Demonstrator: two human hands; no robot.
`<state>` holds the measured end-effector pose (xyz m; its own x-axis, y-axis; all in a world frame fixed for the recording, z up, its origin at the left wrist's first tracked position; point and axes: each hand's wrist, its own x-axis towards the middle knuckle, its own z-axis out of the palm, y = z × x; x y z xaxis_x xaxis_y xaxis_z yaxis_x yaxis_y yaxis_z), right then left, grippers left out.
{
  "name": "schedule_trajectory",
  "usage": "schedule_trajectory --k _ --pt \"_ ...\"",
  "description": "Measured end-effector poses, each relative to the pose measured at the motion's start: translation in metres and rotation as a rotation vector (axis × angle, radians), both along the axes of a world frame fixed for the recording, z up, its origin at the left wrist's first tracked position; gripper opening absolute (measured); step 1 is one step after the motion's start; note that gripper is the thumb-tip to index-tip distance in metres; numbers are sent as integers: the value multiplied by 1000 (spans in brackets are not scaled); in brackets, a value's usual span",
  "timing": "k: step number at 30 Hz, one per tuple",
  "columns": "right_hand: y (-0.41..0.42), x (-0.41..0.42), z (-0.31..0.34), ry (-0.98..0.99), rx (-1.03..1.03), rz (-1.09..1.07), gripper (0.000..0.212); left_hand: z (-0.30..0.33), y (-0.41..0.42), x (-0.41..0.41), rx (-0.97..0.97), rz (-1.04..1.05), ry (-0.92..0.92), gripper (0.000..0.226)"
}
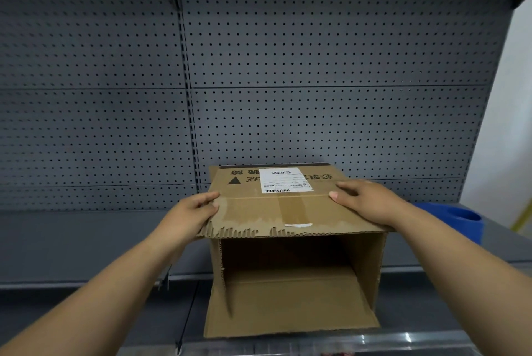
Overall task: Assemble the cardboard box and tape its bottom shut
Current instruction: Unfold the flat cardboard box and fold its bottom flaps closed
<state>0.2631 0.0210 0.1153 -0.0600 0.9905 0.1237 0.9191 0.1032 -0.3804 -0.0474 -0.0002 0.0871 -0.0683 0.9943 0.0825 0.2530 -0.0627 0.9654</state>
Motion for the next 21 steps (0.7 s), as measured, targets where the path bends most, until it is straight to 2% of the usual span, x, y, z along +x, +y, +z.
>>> schedule_trajectory --k 10,14,18,21 --pt "-13 28 -2 84 32 95 60 -1 1 3 92 -23 149 39" --pt "-35 54 -8 206 -61 260 78 -3 4 -4 101 -28 170 37" --pt "-39 69 -14 97 -134 307 101 -3 6 -10 139 -77 291 37" --pt "-35 67 -14 79 -26 254 89 -5 1 -14 215 -125 337 38"
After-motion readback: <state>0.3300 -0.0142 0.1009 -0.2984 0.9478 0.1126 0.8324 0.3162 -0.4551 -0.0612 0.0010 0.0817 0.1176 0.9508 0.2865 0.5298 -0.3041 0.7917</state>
